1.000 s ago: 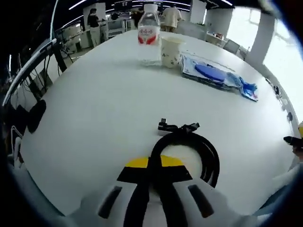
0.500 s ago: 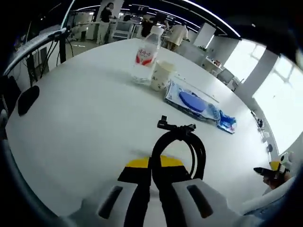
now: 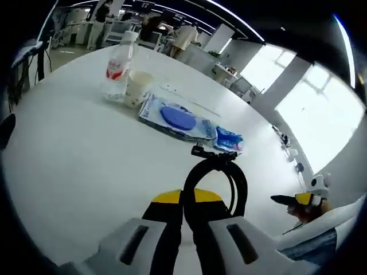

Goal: Arrange the tabletop items into an orderly group along one side of the table until the central work area is clear of visible clutter.

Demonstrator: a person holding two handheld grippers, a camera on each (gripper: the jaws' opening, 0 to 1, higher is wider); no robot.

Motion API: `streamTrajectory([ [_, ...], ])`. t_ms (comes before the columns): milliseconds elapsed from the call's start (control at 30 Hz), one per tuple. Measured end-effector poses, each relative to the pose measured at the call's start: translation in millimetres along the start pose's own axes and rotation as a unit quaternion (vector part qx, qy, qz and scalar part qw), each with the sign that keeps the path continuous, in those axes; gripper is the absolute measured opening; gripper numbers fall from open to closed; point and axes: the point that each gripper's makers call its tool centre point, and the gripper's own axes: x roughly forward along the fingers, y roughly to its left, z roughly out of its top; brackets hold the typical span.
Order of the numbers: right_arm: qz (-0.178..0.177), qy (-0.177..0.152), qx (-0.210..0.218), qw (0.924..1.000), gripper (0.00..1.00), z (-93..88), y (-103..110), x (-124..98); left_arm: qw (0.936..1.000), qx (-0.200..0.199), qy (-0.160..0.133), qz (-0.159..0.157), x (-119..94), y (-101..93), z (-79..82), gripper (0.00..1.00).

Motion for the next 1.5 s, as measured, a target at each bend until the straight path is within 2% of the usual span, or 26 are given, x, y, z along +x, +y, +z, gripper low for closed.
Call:
streamTrajectory([
  [133,0.027,0.024,-0.035,0.9987,0.84,-0.6,19.6,13.1,0.9996,0.012,0.012,-0.021,7.2,-14.9,-2.8,0.02],
  [367,0.057,0.042,-0.063,0.9955,0.84,3.2,43.1,31.8,0.9982,0.022,0.024,-0.050,10.6,-40.8,-7.2,0.02],
  [500,0.073,0.060,-0.075,0.9927,0.84,-3.2,55.2,44.0,0.9975,0.023,0.026,-0.061,9.7,-50.5,-7.5,0.02],
  [667,0.086,0.079,-0.084,0.9896,0.79,-12.3,65.7,55.0,0.9969,0.019,0.024,-0.073,8.7,-59.5,-7.1,0.02],
  [800,0.085,0.082,-0.083,0.9895,0.76,-14.5,67.9,61.3,0.9956,0.018,0.024,-0.089,8.8,-73.2,-9.3,0.02],
  [967,0.100,0.077,-0.086,0.9883,0.55,-14.1,74.7,61.1,0.9949,0.021,0.030,-0.094,12.1,-79.1,-15.5,0.02],
  [1033,0.103,0.074,-0.078,0.9888,0.50,-14.5,74.7,61.8,0.9945,0.023,0.031,-0.098,12.3,-81.5,-16.1,0.02],
  [1100,0.108,0.074,-0.072,0.9887,0.35,-16.9,74.5,61.2,0.9942,0.025,0.030,-0.100,12.7,-82.6,-15.8,0.03],
  [1167,0.126,0.061,-0.067,0.9878,0.10,-15.8,79.5,59.3,0.9942,0.028,0.029,-0.099,13.1,-82.6,-15.4,0.03],
  [1200,0.134,0.057,-0.042,0.9885,0.06,-14.5,83.9,58.4,0.9941,0.031,0.030,-0.100,13.4,-82.6,-16.0,0.03],
  [1233,0.135,0.060,-0.003,0.9890,0.05,-13.2,84.9,57.5,0.9941,0.034,0.028,-0.099,13.7,-82.5,-15.9,0.03],
  [1267,0.139,0.064,0.020,0.9881,0.04,-12.9,84.6,56.7,0.9941,0.035,0.026,-0.100,13.5,-82.4,-15.6,0.03],
  [1367,0.151,0.065,0.070,0.9839,0.02,-11.8,81.7,56.5,0.9927,0.054,0.015,-0.107,13.7,-84.7,-14.4,0.04],
  [1500,0.156,0.067,0.072,0.9829,0.01,-15.2,82.3,52.9,0.9902,0.091,0.006,-0.105,15.1,-86.6,-14.1,0.05],
])
